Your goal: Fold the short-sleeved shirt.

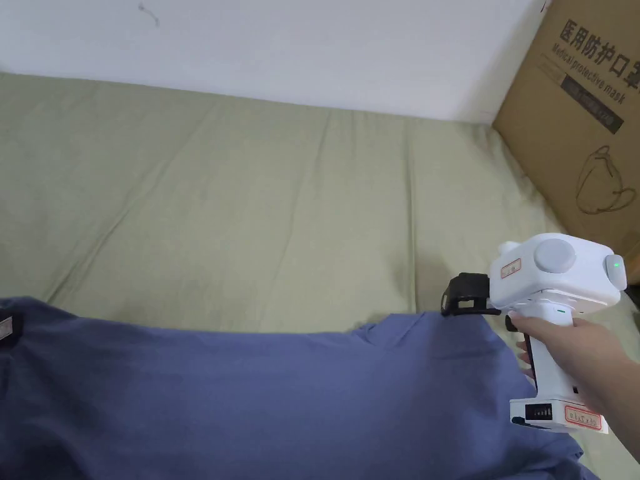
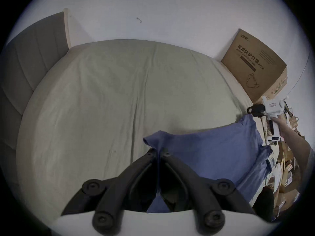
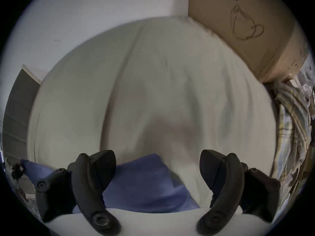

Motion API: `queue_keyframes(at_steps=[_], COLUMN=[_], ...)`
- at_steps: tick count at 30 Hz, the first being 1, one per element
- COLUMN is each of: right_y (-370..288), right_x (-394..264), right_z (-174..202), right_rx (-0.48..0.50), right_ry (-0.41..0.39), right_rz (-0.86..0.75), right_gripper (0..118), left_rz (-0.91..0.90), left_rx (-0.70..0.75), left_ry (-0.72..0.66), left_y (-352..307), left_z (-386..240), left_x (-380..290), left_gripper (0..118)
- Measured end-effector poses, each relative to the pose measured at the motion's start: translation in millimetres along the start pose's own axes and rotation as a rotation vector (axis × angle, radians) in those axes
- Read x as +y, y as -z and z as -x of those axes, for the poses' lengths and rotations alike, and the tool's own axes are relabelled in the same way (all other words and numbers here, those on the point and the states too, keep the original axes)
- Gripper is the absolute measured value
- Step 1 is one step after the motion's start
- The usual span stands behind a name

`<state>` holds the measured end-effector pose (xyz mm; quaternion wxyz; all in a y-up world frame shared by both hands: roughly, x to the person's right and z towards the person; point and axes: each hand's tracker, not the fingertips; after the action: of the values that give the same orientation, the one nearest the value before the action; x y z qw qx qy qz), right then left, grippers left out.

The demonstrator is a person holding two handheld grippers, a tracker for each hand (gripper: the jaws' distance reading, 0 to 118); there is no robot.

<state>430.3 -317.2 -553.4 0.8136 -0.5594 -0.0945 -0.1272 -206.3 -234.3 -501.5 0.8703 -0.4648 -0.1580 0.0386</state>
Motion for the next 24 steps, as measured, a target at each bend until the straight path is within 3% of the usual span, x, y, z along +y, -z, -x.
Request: queue_keyframes(at_steps=[1,3,4,5,8,13,16,24], right_y=[2.9,-3.1,-9.3,-16.9,-44.0,-116.0,-156.6,-226.3], right_x=[-2.4,-8.2,-11.1,-12.7,-16.6,-44.8,-70.1,-183.0], right_z=[1.9,8.9,12.9,13.7,11.3,-6.8,-30.0,-78.1], right_rx=[0.002,-0.025,-0.053,-0.055,0.035,0.098,0.097,0.167], right_ry=[-0.012,-0.06,-0.09,-0.115,-0.093,-0.02,-0.039,0.04], right_rz=[0.026,0.003,-0.013,-0.032,-0.075,-0.222,-0.267,-0.273], right_gripper=[95,60,36,4,4,4,4,4], left_rz=[0.007,0.022,0.026,0.027,0.026,0.008,-0.006,-0.016], left_rx=[-0.001,0.01,0.011,0.009,-0.002,-0.015,-0.019,-0.104], left_ry=[-0.004,-0.006,-0.009,-0.013,-0.045,-0.063,-0.069,-0.081], left_y=[2.0,4.9,5.2,4.5,3.9,-21.2,-34.3,-100.2], left_z=[2.0,5.5,7.3,9.6,15.7,19.9,27.7,12.9], left_x=[0.0,-4.3,-4.8,-5.0,-12.6,-17.6,-26.0,-75.5], left_gripper=[1,1,1,1,1,1,1,1])
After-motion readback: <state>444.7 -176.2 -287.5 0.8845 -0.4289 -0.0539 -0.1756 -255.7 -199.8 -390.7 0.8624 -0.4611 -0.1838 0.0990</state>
